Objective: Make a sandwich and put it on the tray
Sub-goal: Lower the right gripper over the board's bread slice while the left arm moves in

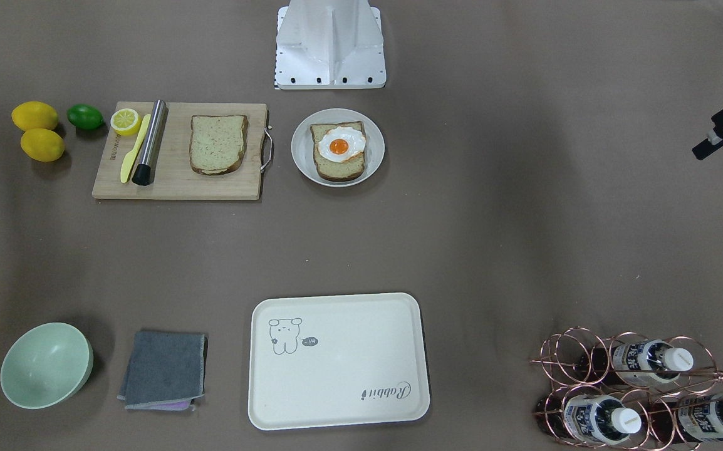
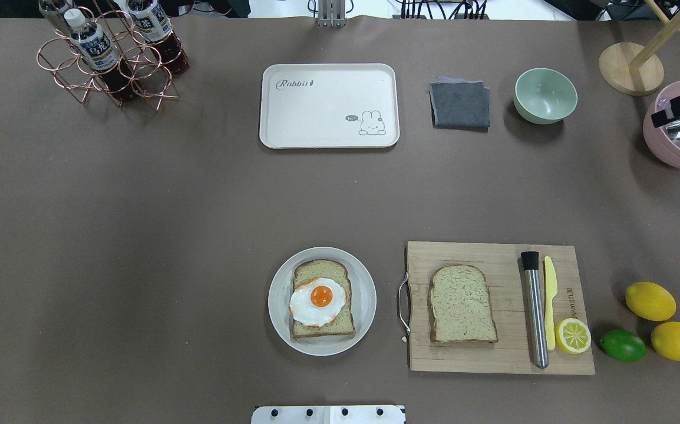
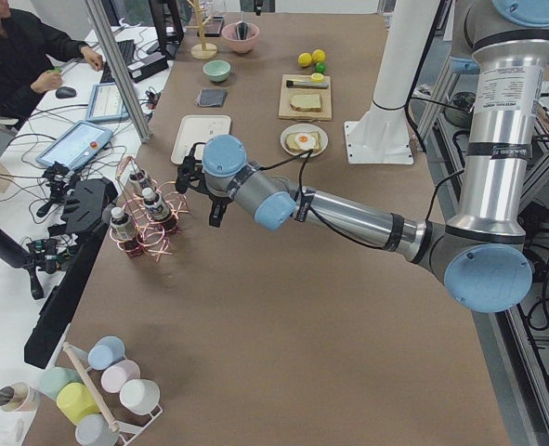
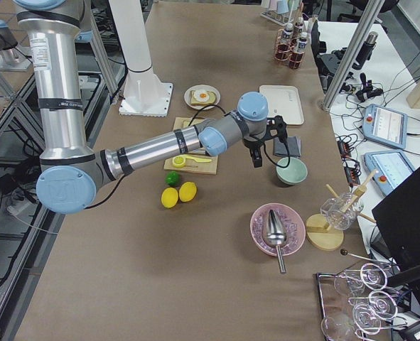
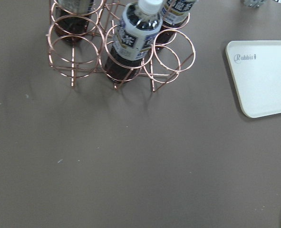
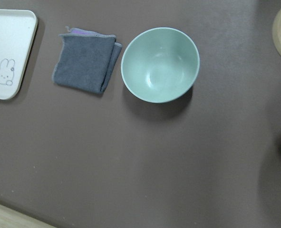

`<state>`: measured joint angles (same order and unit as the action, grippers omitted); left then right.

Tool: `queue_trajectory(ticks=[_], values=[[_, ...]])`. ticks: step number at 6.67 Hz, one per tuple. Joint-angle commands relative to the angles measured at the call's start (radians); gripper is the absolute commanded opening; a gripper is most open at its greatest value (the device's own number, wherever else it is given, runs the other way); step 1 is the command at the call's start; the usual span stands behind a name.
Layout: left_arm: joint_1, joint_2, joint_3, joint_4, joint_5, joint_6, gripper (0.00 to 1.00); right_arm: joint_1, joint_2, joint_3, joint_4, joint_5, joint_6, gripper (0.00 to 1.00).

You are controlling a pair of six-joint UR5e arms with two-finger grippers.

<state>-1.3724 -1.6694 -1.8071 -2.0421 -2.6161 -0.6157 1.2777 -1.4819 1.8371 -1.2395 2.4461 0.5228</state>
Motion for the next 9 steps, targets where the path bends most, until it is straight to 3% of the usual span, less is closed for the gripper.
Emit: queue_trajectory(ticks=[1, 3, 6, 9], values=[[0.094, -0.020, -0.064, -0.013, 0.110, -0.125, 0.98, -0.141, 0.038, 0.007, 0.101, -0.073, 0.268, 1.00], [0.241, -0.036, -0.098, -0.016, 0.300, -0.275, 0.98, -0.289, 0.034, 0.025, 0.246, -0.203, 0.580, 1.00], [0.434, -0.061, -0.110, -0.010, 0.538, -0.407, 0.98, -0.456, 0.028, 0.088, 0.245, -0.272, 0.771, 1.00], [0.495, -0.063, -0.124, -0.013, 0.586, -0.485, 0.98, -0.639, -0.007, 0.105, 0.242, -0.389, 0.769, 1.00]])
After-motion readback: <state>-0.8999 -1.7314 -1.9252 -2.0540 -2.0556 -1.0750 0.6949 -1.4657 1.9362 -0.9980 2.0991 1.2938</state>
